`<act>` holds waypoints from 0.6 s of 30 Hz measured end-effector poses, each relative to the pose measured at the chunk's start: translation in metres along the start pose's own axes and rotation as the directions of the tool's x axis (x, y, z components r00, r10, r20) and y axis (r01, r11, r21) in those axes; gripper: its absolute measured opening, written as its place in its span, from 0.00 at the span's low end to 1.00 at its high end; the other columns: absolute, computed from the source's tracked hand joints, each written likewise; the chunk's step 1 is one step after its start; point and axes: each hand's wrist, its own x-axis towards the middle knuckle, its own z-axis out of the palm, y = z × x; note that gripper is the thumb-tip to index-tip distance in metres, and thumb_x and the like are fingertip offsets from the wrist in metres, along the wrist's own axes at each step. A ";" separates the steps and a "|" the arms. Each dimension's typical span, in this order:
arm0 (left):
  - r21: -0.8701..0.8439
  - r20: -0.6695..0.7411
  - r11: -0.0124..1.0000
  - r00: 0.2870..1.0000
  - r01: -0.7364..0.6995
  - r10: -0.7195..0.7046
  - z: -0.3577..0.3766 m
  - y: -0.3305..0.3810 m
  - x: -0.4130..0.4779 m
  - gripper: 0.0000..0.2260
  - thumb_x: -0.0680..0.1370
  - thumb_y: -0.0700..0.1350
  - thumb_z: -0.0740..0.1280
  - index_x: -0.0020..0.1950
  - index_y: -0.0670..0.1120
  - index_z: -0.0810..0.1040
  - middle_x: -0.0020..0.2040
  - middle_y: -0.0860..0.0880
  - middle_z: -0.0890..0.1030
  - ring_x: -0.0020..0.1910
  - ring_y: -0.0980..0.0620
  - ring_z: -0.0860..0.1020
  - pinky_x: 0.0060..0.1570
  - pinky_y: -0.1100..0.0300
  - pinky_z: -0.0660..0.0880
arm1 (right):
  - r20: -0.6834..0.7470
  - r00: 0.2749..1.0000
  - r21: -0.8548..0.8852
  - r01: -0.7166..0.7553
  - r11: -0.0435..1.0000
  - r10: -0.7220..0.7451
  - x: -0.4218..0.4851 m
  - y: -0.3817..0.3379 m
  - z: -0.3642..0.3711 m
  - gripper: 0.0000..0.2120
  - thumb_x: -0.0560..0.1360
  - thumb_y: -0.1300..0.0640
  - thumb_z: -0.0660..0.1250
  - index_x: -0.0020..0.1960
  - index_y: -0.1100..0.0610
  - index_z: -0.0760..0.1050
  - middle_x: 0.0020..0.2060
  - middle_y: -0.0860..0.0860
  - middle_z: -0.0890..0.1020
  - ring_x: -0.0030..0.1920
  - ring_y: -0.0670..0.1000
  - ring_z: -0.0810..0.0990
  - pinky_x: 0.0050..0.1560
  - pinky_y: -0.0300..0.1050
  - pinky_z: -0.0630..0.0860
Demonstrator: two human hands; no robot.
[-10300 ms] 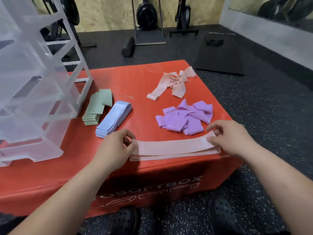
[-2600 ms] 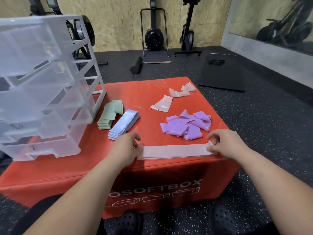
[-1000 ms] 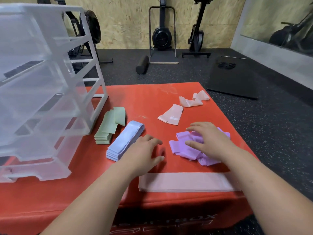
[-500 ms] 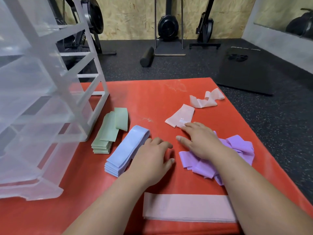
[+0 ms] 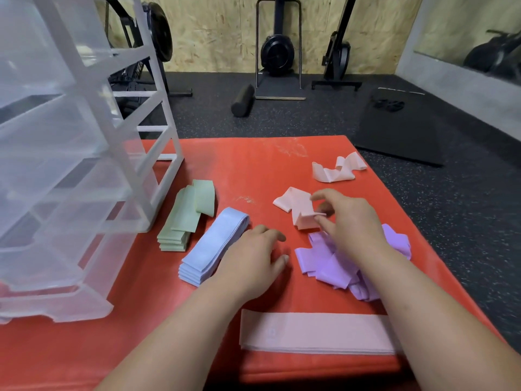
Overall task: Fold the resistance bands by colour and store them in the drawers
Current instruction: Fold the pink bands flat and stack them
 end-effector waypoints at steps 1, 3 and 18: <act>-0.010 -0.009 1.000 1.000 0.006 -0.006 -0.001 0.000 0.000 0.17 0.81 0.57 0.68 0.69 0.57 0.77 0.61 0.55 0.77 0.57 0.53 0.78 0.57 0.49 0.79 | -0.001 1.000 0.024 0.024 0.999 -0.024 -0.004 0.000 -0.007 0.18 0.75 0.58 0.76 0.61 0.43 0.81 0.45 0.40 0.85 0.46 0.45 0.82 0.47 0.48 0.78; -0.031 -0.035 0.999 0.999 0.021 -0.022 -0.002 0.002 -0.001 0.16 0.81 0.55 0.69 0.68 0.56 0.77 0.60 0.55 0.77 0.55 0.53 0.79 0.55 0.49 0.79 | 0.004 0.996 0.025 0.084 0.996 -0.084 -0.011 0.003 -0.021 0.13 0.76 0.57 0.76 0.57 0.43 0.84 0.46 0.39 0.85 0.47 0.43 0.80 0.50 0.49 0.79; -0.211 -0.163 0.970 0.983 -0.122 0.089 0.009 0.054 -0.002 0.14 0.80 0.47 0.70 0.66 0.53 0.80 0.63 0.55 0.80 0.61 0.52 0.78 0.63 0.51 0.75 | 0.055 0.997 0.093 -0.067 0.993 0.062 -0.085 0.022 -0.079 0.05 0.71 0.55 0.78 0.43 0.46 0.85 0.40 0.39 0.85 0.43 0.40 0.82 0.47 0.33 0.75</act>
